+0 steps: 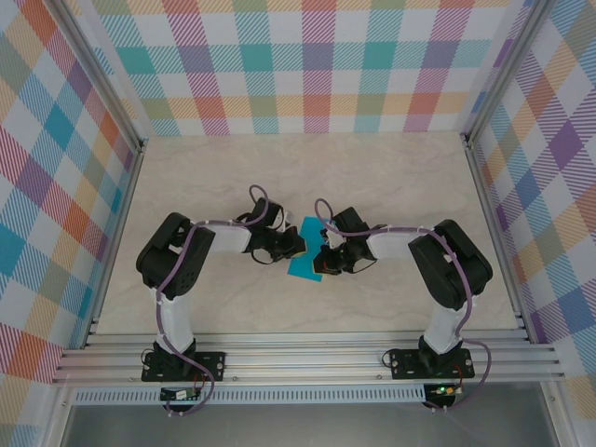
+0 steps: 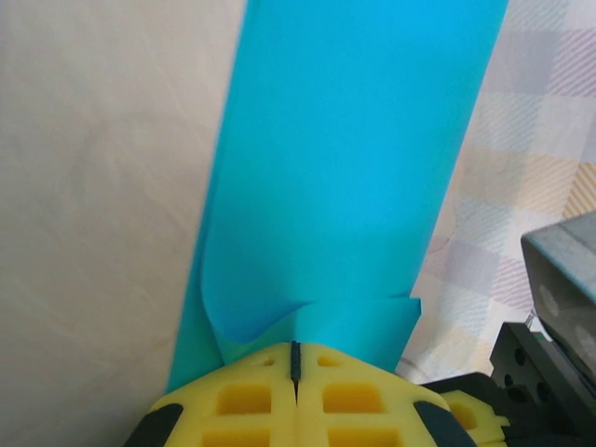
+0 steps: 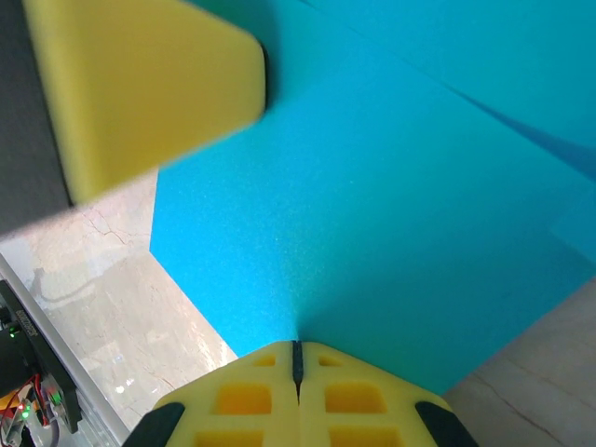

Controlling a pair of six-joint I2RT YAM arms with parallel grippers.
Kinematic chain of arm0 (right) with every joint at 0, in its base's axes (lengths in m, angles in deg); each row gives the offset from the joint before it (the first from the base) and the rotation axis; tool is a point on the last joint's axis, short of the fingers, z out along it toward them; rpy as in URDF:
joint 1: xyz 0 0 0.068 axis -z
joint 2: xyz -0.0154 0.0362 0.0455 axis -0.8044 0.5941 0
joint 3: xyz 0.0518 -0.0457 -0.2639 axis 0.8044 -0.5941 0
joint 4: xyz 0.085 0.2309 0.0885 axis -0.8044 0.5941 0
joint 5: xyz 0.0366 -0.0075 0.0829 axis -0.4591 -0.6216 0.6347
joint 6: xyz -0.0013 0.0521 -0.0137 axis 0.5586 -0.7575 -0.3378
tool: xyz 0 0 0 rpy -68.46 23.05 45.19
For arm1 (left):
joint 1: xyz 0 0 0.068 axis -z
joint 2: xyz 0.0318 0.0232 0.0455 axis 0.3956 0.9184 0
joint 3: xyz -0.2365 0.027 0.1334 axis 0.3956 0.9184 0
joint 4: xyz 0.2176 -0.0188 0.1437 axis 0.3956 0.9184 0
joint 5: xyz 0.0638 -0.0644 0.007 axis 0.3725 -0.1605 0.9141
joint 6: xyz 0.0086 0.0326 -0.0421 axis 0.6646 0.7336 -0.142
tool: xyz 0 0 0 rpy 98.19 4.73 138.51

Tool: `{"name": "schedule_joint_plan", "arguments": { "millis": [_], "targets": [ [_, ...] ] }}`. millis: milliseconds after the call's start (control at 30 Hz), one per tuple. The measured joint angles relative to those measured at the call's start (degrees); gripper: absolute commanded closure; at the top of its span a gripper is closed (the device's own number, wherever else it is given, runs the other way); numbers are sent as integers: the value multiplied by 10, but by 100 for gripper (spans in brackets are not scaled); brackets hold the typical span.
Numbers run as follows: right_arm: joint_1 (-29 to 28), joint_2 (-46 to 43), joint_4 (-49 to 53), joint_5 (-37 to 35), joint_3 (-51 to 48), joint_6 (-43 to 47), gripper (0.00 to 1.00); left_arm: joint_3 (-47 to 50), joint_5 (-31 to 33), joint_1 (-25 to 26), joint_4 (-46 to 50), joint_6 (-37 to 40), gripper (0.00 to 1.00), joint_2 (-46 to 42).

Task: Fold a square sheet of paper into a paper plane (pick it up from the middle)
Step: Fold the triangle a second time at the center of the table.

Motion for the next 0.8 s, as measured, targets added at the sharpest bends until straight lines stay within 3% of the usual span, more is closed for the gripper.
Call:
{"name": "schedule_joint_plan", "arguments": {
  "millis": [433, 800],
  "targets": [
    [0, 0, 0, 2, 1, 0, 99, -30, 13, -48, 14, 19, 94, 14],
    [0, 2, 7, 2, 6, -2, 98, -23, 17, -20, 30, 19, 94, -56]
  ]
}}
